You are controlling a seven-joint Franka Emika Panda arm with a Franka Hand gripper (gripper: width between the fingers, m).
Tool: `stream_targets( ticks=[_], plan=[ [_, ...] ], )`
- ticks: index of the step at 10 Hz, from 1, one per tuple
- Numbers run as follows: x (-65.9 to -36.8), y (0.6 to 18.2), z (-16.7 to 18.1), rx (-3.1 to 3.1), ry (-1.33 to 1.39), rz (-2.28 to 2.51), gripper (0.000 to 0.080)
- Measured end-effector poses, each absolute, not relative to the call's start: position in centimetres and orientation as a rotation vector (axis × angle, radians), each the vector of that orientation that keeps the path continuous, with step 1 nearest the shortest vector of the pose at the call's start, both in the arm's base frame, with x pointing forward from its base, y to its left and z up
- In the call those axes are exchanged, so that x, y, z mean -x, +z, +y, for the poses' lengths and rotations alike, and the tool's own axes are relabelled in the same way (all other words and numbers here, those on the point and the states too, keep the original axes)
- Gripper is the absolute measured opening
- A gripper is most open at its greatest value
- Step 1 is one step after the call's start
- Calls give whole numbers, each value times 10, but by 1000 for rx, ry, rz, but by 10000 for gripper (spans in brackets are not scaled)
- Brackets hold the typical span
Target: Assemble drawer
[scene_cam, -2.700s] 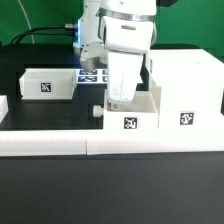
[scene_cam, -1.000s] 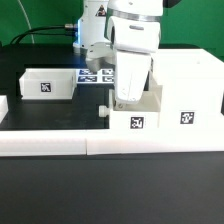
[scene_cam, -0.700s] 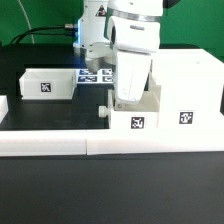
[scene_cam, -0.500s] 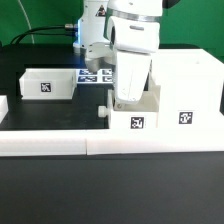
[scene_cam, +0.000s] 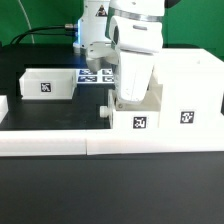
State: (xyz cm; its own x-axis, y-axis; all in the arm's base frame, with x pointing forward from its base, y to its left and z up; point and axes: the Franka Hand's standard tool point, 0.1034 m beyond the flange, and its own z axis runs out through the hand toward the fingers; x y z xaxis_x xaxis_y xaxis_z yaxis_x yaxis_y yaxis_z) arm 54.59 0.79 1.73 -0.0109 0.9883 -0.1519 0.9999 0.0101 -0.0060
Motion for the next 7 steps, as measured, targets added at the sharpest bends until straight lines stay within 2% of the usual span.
stream_targets(
  ticks=[7],
  plan=[
    [-547, 18, 9, -2129, -165, 2159, 42]
  ],
)
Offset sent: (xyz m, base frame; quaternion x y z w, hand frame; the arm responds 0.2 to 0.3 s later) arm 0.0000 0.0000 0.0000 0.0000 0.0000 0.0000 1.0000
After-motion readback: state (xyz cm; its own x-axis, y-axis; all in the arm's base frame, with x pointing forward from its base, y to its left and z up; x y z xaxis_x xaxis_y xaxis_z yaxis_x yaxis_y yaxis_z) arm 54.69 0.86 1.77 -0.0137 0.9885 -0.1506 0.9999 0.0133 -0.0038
